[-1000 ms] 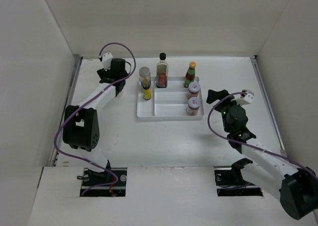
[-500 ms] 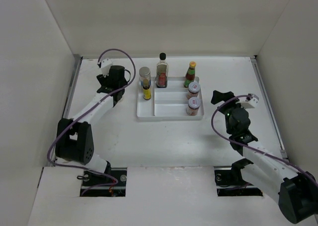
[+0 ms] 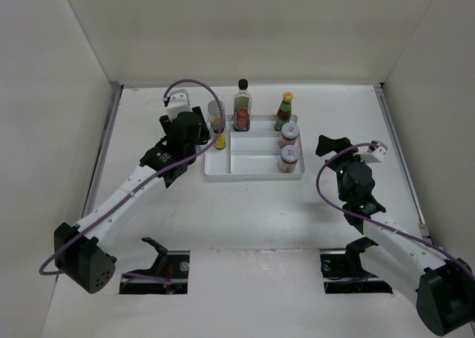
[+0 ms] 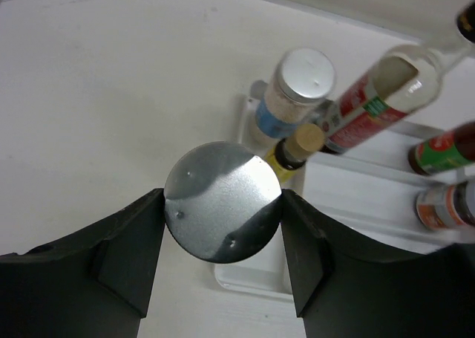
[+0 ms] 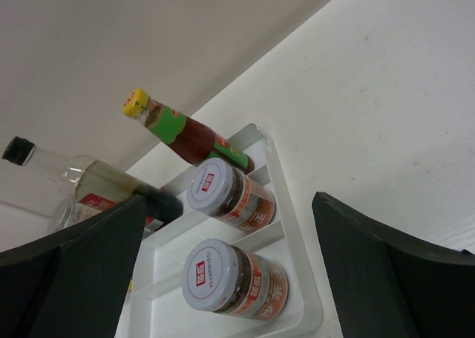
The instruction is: Organize the condiment bottles
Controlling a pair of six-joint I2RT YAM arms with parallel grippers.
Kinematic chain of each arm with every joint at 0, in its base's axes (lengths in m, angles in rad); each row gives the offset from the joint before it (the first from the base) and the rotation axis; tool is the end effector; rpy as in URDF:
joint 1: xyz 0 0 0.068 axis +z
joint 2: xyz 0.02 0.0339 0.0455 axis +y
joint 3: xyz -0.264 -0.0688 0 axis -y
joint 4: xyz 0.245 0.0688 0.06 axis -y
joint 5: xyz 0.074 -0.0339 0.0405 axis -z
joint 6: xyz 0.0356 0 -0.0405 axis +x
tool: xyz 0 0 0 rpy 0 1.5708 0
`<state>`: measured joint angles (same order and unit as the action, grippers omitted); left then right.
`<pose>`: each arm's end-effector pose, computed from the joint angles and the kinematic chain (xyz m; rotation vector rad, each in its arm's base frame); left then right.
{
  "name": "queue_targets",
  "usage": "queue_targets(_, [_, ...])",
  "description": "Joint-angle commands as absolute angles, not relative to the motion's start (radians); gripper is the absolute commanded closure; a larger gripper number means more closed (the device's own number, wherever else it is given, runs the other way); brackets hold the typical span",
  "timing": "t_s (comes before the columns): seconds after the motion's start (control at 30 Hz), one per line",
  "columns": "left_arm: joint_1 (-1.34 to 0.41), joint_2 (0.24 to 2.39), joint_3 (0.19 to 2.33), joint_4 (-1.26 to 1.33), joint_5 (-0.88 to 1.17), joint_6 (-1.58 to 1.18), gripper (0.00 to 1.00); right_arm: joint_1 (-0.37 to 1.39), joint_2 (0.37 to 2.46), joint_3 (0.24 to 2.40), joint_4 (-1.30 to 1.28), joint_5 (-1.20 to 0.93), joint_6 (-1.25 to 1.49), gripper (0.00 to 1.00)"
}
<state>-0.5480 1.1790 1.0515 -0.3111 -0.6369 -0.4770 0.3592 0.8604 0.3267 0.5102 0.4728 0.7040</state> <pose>0.2353 -0.1188 0.3423 -0.3267 1.8915 -0.0456 0.1882 0.0534 0.2382 0.6322 1.4807 0.4505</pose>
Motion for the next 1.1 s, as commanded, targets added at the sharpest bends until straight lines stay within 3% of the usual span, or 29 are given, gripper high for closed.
queue_targets(0.0, [-0.628,1.203,1.121,-0.265,-0.638,-0.463,0.69,0.346,0.819,0.310,0.594,0.482,0.721,0.00])
queue_targets(0.6, [-0.714,1.348,0.999,-0.078,-0.578,-0.460,0.64,0.337,0.856,0.316,0.604,0.457,0.730,0.00])
queue_targets(1.07, [-0.714,1.249,0.893,-0.046,-0.652,-0.485,0.65,0.341,0.874,0.322,0.604,0.456,0.727,0.00])
